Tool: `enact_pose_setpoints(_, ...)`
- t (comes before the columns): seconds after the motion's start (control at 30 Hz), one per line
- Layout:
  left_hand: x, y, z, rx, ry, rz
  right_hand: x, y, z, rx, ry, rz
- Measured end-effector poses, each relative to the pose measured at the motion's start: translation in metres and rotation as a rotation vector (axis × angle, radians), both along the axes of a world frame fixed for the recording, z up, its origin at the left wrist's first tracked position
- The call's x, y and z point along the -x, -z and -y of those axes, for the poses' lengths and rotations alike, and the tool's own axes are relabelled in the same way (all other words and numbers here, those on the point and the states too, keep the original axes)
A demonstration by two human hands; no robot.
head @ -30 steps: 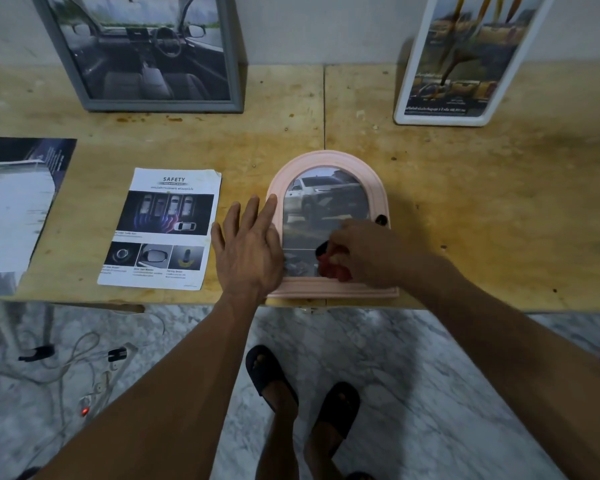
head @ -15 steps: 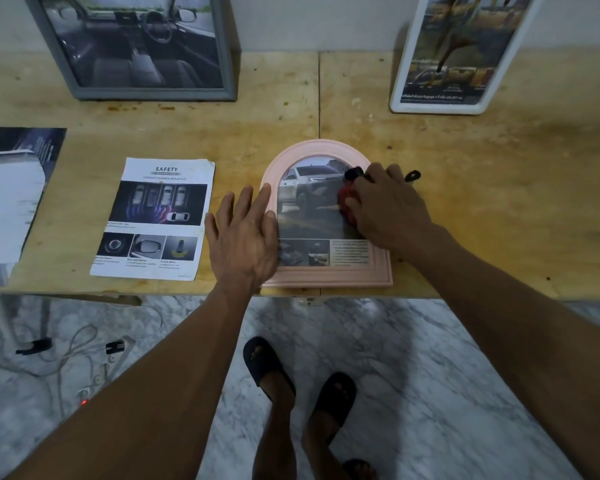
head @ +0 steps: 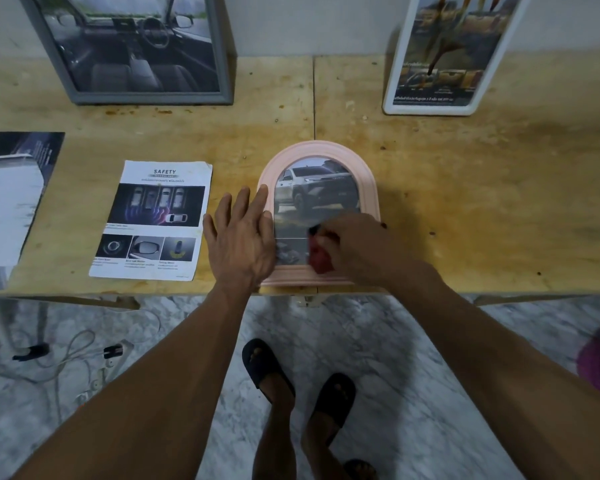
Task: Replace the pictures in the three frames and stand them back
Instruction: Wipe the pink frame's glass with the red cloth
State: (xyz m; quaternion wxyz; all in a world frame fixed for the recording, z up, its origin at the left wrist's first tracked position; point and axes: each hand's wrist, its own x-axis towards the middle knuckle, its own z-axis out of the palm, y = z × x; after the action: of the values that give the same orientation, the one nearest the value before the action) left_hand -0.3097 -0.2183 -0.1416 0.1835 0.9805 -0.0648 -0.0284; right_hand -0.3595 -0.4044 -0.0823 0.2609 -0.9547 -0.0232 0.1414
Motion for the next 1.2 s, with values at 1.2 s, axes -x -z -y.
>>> enact_pose_setpoints(1.2,-0.002,0.005,-0.006,0.014,0.042,0.008,0.045,0.032,0.066,0.318,0.847,0.106)
